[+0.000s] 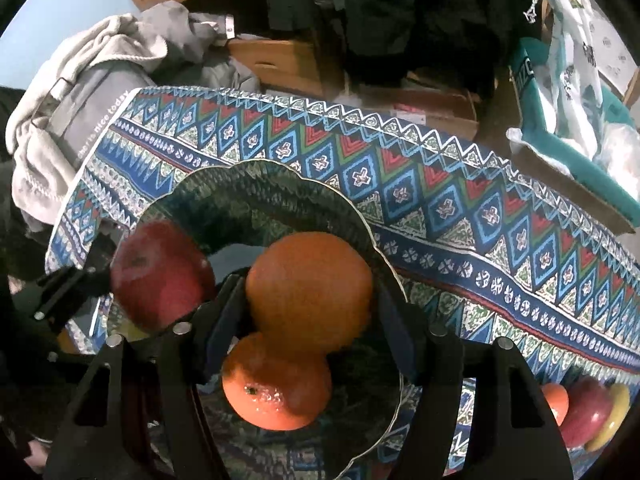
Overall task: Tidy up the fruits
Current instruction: 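Lower and release the red apple into the bowl with left tool while right tool releases the dark orange, then withdraw both tools from the bowl toward the remaining fruit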
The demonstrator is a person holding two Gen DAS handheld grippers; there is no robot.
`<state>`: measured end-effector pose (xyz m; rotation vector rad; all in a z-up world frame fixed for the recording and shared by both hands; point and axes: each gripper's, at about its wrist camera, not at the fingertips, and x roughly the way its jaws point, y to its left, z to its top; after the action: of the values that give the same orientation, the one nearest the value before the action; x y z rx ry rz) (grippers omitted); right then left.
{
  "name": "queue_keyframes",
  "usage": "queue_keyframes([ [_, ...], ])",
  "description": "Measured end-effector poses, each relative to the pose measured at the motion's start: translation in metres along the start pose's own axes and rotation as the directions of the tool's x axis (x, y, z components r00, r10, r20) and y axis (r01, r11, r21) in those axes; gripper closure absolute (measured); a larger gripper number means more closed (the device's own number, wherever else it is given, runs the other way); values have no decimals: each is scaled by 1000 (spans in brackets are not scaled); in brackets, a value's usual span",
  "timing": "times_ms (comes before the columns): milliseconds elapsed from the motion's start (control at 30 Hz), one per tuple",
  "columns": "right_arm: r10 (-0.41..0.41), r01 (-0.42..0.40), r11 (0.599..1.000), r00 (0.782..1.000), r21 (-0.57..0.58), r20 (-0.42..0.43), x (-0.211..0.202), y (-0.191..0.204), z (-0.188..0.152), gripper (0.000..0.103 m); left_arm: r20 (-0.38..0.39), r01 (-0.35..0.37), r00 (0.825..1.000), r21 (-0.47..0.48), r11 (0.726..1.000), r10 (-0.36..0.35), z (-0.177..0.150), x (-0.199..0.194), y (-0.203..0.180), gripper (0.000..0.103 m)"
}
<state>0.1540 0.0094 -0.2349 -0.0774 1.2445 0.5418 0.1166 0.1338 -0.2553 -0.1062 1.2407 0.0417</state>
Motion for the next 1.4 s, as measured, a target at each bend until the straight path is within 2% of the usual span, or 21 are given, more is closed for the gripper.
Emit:
queue_keyframes([
  [100, 8, -8, 1000, 1000, 13, 0, -3, -3, 0, 36, 32, -23, 999, 11, 1000, 22, 0, -8, -3, 28],
  [333, 1, -1, 1000, 1000, 7, 18, -12, -3, -1, 37, 63, -14, 998, 32, 999, 12, 3, -27, -10, 26],
  [567, -70, 73, 997, 995, -35, 70, -36, 1, -1, 37, 90, -31, 996, 54, 998, 26, 0, -41, -17, 26],
  [833, -119, 123, 992, 988, -35, 96, -61, -6, -9, 37, 108, -12, 994, 57, 998, 5, -3, -59, -28, 24],
  [1400, -236, 236, 972, 963, 12, 129, -125, -55, -51, 34, 134, 21, 990, 159, 987, -43, -15, -88, -88, 24],
])
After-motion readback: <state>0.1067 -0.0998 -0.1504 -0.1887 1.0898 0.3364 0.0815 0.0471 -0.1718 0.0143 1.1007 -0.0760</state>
